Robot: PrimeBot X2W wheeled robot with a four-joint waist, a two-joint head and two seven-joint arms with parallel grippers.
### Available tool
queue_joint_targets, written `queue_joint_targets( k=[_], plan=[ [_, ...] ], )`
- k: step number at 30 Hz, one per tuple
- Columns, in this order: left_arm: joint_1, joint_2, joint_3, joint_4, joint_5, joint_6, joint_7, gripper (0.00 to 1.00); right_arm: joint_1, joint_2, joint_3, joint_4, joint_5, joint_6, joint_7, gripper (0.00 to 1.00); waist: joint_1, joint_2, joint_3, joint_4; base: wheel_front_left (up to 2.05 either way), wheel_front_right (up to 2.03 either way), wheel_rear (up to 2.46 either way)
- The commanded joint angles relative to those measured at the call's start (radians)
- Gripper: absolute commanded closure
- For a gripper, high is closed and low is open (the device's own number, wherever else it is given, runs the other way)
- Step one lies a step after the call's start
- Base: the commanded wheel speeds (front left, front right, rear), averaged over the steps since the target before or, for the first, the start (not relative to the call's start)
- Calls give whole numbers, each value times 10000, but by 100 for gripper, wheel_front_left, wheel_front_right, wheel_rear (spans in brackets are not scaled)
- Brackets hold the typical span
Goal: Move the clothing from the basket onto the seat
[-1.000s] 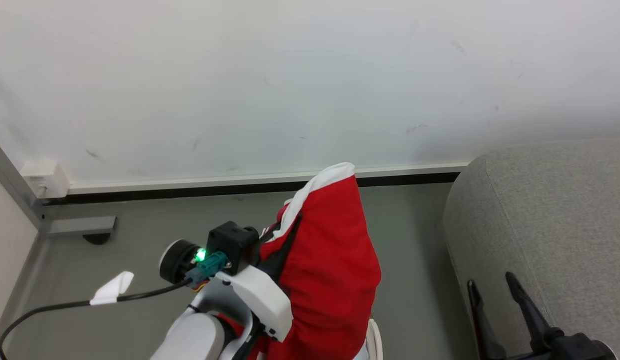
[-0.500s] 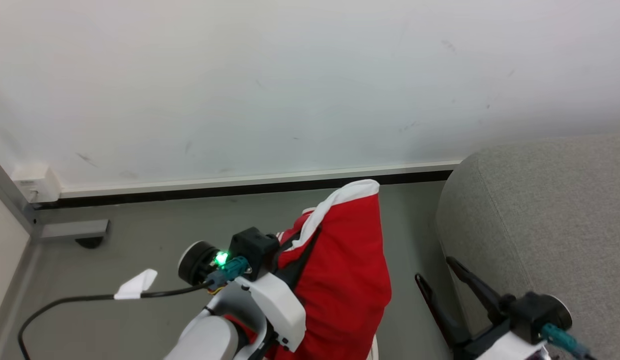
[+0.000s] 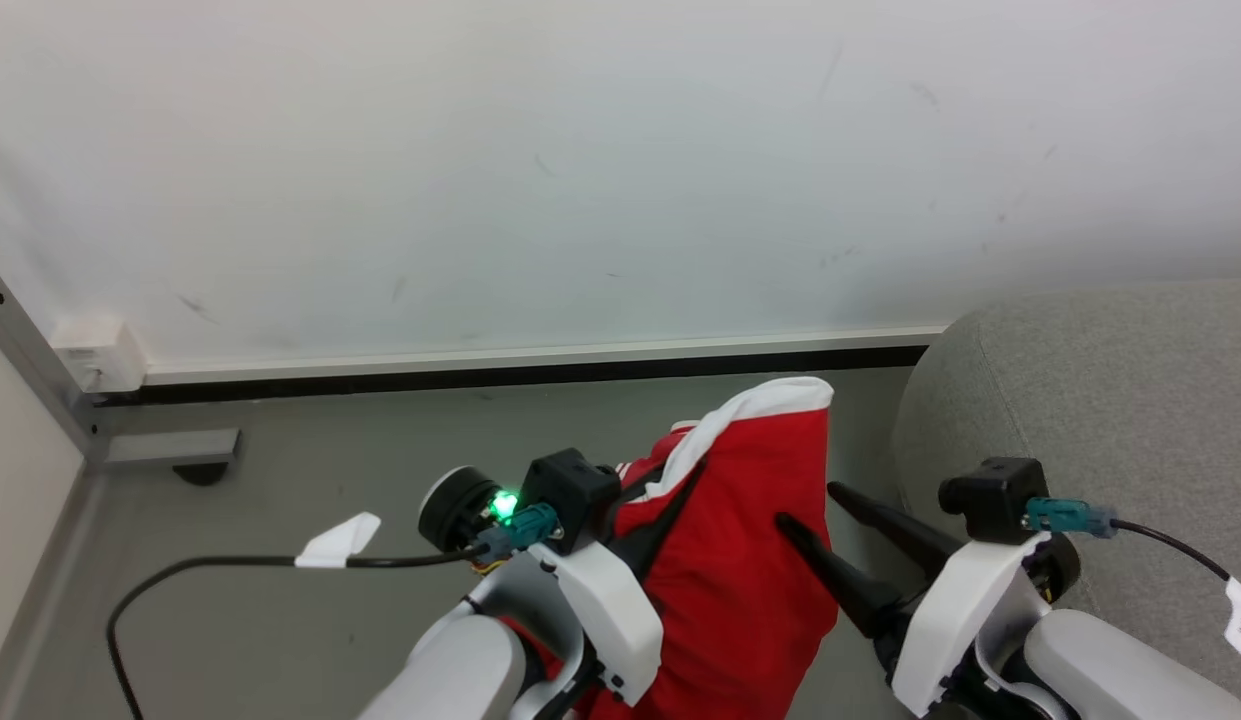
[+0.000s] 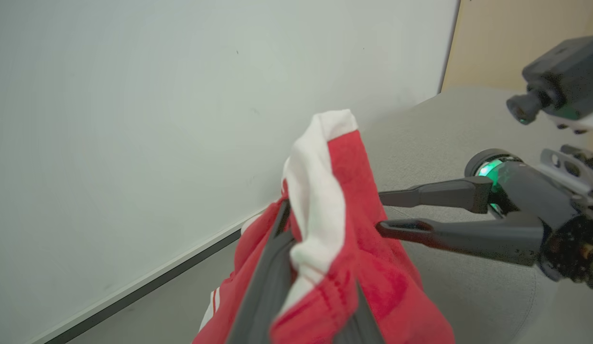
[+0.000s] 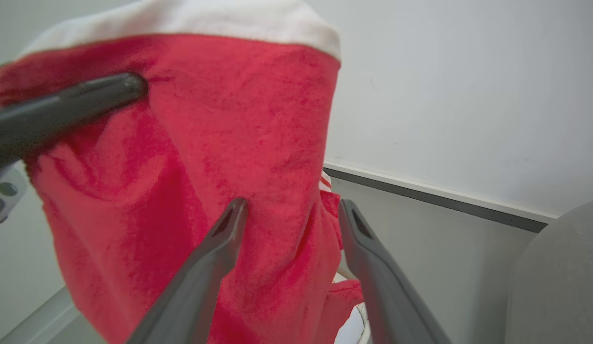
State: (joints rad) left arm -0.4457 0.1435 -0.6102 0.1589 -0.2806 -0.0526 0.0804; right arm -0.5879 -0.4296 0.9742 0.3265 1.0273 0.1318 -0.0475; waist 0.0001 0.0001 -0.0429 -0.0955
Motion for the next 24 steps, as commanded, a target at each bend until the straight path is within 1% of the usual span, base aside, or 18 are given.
queue_joint_targets(
  k=[1,4,8,11,12,13,14,15,20,24],
  plan=[
    [-151,-58,-10,69,-202,-83,-100,100,-185,78,321,2,478,-21,135,0,-1,-1,-30,37,0,0,0],
    [-250,-197,-154,274,-312,-201,-170,100,-730,105,991,34,1292,-21,379,0,-1,-1,-78,86,0,0,0],
    [-359,-344,-336,581,-622,-395,-237,100,-1191,324,1928,263,1769,-21,250,0,-1,-1,-161,182,0,0,0],
    [-493,-428,-405,826,-793,-454,-296,100,-1562,359,2384,537,1955,-21,-50,0,-1,-1,-197,239,0,0,0],
    [-510,-448,-433,901,-849,-472,-314,100,-1620,389,2505,652,1963,-21,-143,15,-1,-1,-205,252,0,0,0],
    [-534,-468,-457,983,-873,-494,-343,100,-1676,454,2617,781,1971,-21,-246,57,-1,-1,-214,264,0,0,0],
    [-563,-487,-464,1066,-869,-503,-387,100,-1754,506,2691,945,1905,-21,-401,84,-1,-1,-220,274,0,0,0],
    [-602,-495,-476,1127,-867,-489,-404,100,-1824,557,2759,1095,1839,-21,-502,100,-1,-1,-221,285,0,0,0],
    [-702,-519,-429,1470,-944,-433,-597,100,-1987,859,2969,1704,1688,-21,-1134,100,-1,-1,-190,312,0,0,0],
    [-761,-506,-375,1757,-977,-366,-720,100,-2087,1087,3020,1940,1506,-21,-1534,100,-1,-1,-130,328,0,0,0]
  ],
)
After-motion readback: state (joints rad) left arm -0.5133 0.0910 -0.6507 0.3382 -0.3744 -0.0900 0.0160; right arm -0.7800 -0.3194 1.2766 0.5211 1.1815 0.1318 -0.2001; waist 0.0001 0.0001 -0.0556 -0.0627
